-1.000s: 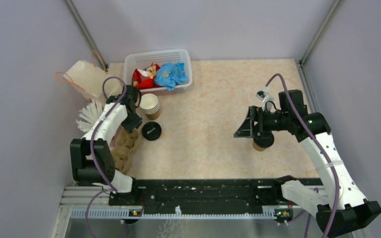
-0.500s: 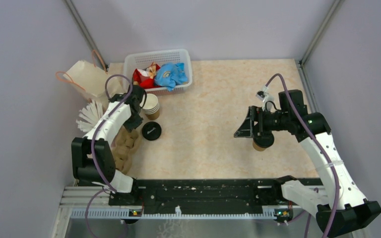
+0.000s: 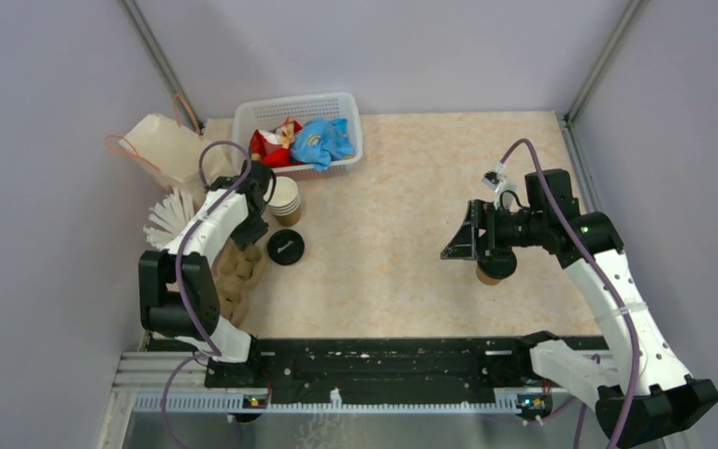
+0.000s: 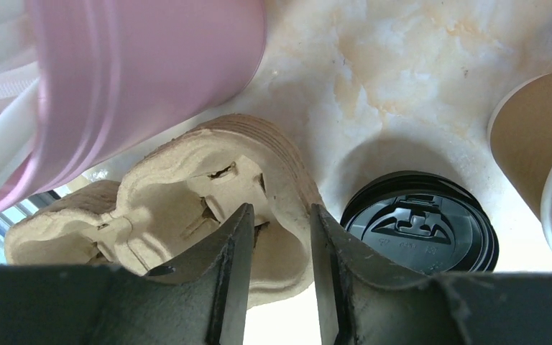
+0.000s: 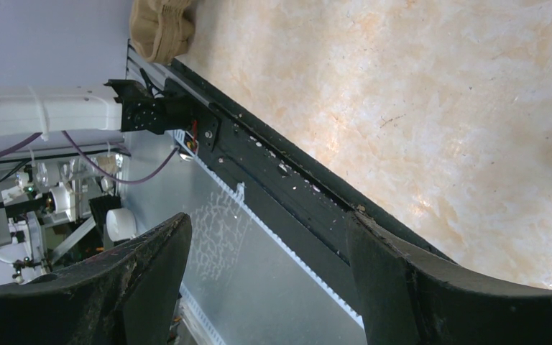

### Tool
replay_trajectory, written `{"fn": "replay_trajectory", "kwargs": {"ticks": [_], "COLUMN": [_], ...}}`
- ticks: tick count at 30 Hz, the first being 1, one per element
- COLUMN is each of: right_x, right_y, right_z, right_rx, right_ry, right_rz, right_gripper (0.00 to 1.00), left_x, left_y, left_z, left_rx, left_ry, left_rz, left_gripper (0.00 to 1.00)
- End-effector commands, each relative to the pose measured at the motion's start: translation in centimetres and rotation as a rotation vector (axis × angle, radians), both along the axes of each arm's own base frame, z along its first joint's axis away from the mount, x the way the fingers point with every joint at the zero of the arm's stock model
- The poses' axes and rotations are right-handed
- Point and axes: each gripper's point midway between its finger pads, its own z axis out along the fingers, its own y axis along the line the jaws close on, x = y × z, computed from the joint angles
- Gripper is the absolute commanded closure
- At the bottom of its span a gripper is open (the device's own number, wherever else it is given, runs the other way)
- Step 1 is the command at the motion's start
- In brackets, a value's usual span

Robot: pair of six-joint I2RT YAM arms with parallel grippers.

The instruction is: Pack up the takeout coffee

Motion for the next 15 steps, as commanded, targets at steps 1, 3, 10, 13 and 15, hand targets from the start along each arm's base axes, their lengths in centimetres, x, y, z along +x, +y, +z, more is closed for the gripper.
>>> {"fn": "replay_trajectory", "kwargs": {"ticks": [1, 3, 10, 13, 15], "right_x": [0.22, 0.2, 0.32, 0.32, 0.34], "right_y": [0.3, 0.28, 0.31, 0.34, 0.32], "right_z": [1.36, 1.37, 1.3, 1.29, 1.31], "right_rx": [0.009, 0.009, 0.008, 0.009, 0.007], "right_ry": [-0.06, -0.06, -0.059, -0.057, -0.058], "right_rz": [0.025, 0.025, 0.026, 0.027, 0.027], "right_gripper": [0.22, 0.22, 0.22, 0.22, 0.22], "left_x": [1.0, 0.97, 1.03, 0.9, 0.8], "left_y": [0.59, 0.78, 0.65, 0.51, 0.47], "left_z": [0.03, 0.08, -0.21, -0.63, -0.87], "left_rx": [0.028, 0.038, 0.028, 0.019, 0.016], "left_ry": [-0.03, -0.03, -0.042, -0.035, -0.029], "left_rz": [0.005, 0.008, 0.006, 0.009, 0.009], "left_gripper": [0.6, 0.63, 0.7, 0.69, 0.69]}}
